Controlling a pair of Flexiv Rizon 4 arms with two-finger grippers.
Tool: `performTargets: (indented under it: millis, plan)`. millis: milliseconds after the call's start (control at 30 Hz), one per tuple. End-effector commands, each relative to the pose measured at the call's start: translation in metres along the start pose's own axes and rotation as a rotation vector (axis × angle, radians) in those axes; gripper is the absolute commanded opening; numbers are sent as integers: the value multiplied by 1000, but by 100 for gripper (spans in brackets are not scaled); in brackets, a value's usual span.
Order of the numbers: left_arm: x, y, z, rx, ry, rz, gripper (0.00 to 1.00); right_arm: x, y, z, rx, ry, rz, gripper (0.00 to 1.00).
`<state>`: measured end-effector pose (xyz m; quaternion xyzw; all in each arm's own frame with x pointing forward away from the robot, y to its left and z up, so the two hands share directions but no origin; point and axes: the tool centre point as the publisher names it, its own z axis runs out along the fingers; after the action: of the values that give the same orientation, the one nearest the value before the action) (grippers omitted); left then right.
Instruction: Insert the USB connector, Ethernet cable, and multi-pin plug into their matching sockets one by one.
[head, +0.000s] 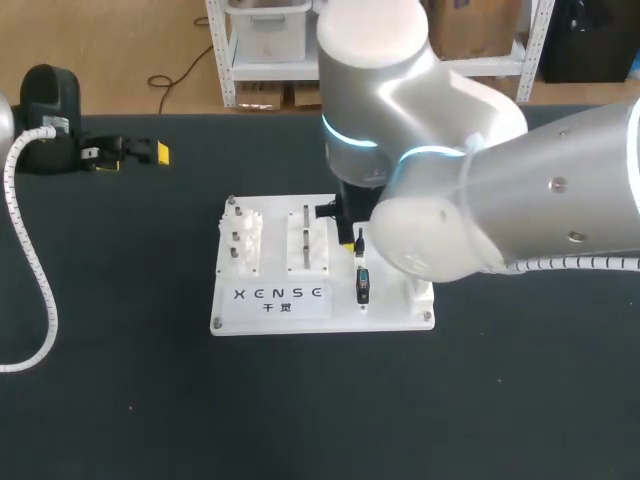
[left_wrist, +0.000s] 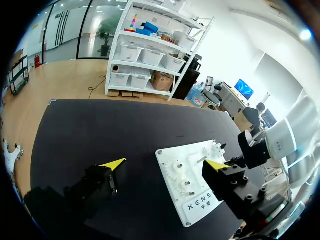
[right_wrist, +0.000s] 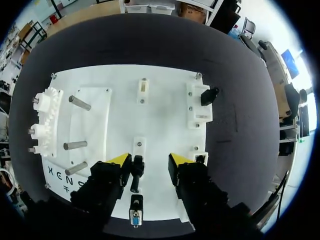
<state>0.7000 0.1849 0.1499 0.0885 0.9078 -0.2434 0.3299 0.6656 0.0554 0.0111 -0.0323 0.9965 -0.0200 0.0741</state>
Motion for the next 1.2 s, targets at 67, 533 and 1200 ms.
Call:
performTargets:
  millis: [67,533,1200]
  plan:
    - [0,0,0,0,0,0,100,0,4,1,-7,13,-4,45]
    - [0,0,0,0,0,0,100,0,10,-6,-41,24,-3,33]
    - [0,0,0,0,0,0,100,-1,8,-22,-77,9,3,0]
